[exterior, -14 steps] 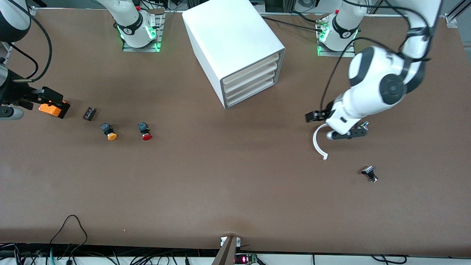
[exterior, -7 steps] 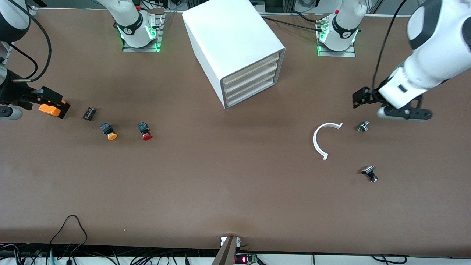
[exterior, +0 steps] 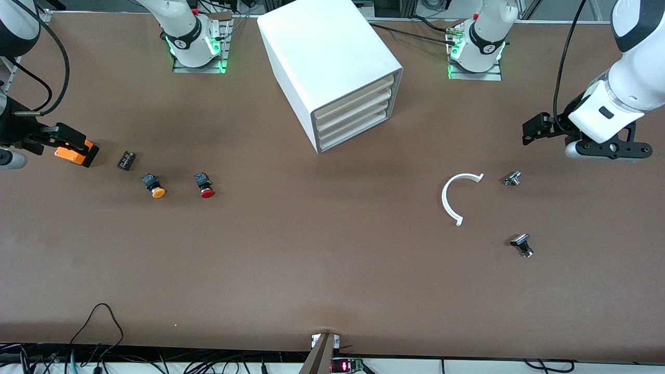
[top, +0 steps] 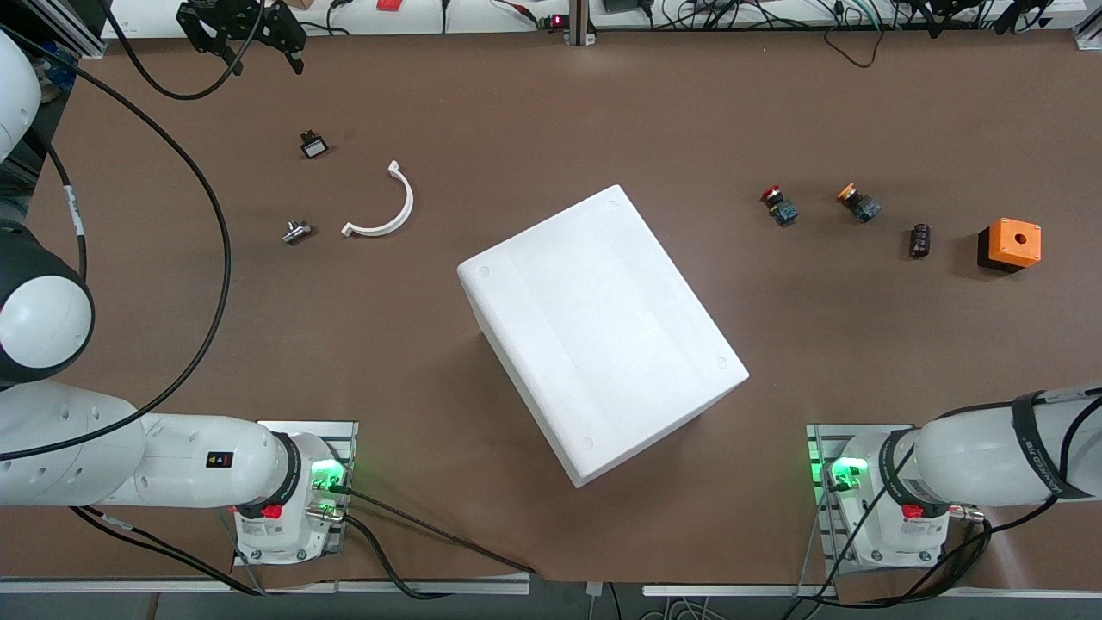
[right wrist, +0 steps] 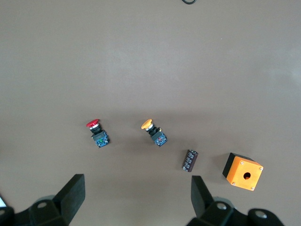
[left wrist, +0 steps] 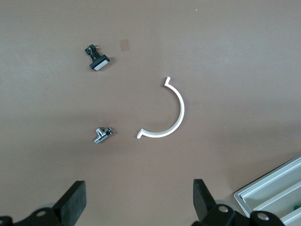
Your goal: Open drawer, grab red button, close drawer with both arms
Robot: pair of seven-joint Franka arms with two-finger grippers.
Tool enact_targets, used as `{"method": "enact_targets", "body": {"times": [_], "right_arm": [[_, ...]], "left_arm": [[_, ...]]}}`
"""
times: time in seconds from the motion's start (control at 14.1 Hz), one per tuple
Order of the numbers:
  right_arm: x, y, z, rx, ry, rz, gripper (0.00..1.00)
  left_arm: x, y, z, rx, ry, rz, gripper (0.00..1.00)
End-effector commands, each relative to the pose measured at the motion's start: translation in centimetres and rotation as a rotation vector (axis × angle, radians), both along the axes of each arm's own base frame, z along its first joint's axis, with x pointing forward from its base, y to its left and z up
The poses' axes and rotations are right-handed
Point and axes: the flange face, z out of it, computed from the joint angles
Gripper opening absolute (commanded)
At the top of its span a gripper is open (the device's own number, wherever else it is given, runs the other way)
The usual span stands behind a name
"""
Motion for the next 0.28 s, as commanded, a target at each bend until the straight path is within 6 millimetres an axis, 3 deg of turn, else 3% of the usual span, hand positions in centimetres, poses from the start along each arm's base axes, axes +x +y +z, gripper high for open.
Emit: {"method": "enact_targets", "body": {"times": [0.0, 0.21], "right_arm": [[-0.10, 0.06, 0.75, 0.005, -0.010, 0.003, 1.00], [-0.08, 0.13, 0.77, -0.006, -0.011, 0.009, 1.00]], "left_arm": [[0.41, 1.05, 0.60, 0.025, 0.006, -0.004, 1.00], [0.52, 1.22, 0.51, 0.025, 0.006, -0.001, 1.00]]}}
